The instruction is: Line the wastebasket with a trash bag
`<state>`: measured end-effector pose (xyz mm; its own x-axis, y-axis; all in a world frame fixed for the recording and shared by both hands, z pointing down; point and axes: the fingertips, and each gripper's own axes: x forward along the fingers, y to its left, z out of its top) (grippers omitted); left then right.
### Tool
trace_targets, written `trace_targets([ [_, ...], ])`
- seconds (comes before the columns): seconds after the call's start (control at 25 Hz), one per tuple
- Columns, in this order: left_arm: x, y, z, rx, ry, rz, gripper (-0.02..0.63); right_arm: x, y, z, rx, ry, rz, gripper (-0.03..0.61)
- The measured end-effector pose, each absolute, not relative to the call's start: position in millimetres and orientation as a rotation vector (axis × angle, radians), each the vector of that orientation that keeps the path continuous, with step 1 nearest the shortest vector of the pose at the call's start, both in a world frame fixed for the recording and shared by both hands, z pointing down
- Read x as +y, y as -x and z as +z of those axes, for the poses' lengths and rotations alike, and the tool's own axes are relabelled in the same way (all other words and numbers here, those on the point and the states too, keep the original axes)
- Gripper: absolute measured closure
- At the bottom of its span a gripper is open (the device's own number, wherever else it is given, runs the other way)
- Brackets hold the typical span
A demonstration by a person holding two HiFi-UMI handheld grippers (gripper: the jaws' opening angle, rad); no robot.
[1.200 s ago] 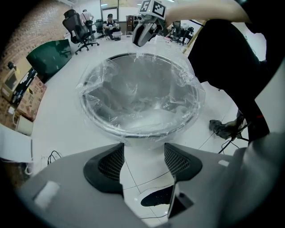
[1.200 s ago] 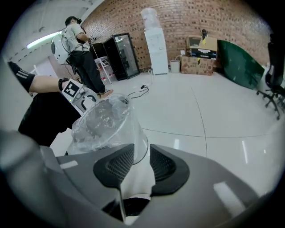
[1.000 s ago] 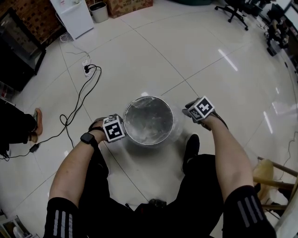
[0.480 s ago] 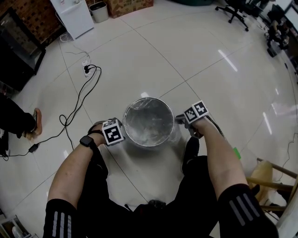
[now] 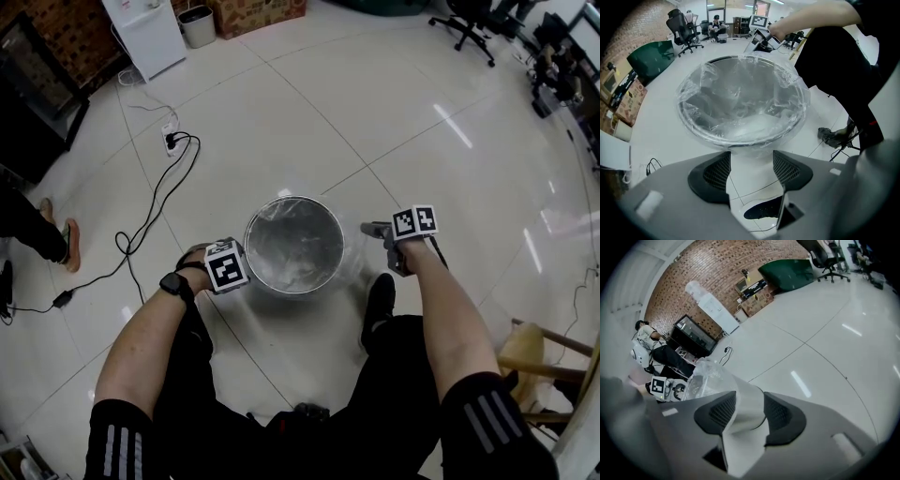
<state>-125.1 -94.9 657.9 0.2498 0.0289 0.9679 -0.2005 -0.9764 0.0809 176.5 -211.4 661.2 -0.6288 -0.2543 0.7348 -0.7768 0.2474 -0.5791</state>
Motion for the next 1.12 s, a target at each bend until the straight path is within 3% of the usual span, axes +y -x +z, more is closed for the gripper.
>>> trace_targets([
  [0.12,-95.8,122.5,657.2,-0.162,-2.33,1.814,0.337,-201.2,-159.7,663.0,-2.042,-0.834,1.34,0.276],
  [0.24,-96.0,119.9,656.2,-0.153,-2.34,1.806,0.337,-201.4,-153.2,667.1,-2.026,-0.829,1.27,0.217],
  [0.72,-122.9,174.1,612.7,-0.301,-2.234,1.812,0.361,-199.5,-164.0,680.7,-1.972,-0.823,1.136,0.23],
  [0.96,-130.1,70.7,500.5,-0.427,-2.668,1.469,0.362,-199.3,-153.7,679.3,-1.978,-0.788,1.129,0.23],
  [1.12,-89.8,-32.0,478.5,-0.294,-2.888,1.362,0.376,-201.6,-146.6,674.6,-2.003,-0.779,1.115,0.23],
])
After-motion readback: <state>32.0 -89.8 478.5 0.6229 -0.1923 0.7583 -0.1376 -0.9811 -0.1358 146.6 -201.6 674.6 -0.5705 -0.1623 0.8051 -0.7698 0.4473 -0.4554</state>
